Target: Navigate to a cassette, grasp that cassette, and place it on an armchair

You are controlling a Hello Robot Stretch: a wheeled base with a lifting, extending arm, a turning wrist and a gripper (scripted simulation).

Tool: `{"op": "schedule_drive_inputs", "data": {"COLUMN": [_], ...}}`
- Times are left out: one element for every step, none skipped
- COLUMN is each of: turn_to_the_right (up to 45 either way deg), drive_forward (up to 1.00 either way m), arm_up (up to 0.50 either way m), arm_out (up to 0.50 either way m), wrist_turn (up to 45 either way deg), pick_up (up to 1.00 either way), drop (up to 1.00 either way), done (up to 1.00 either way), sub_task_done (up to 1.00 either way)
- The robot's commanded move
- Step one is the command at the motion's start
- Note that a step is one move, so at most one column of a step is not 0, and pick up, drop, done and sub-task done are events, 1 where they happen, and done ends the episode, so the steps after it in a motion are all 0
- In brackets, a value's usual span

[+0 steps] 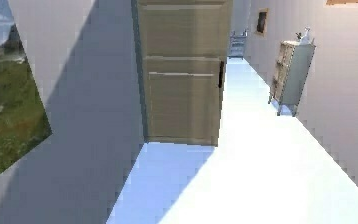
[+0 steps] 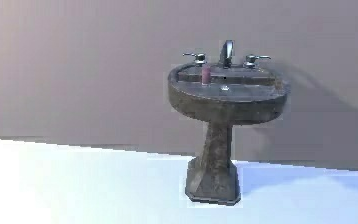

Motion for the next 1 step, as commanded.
{"op": "schedule_drive_inputs", "data": {"turn_to_the_right": [27.0], "drive_forward": [0.00], "arm_up": [0.00], "arm_out": [0.00], "wrist_turn": [0.0], "pick_up": [0.00], "drop": [0.00], "done": [0.00], "sub_task_done": [0.00]}}
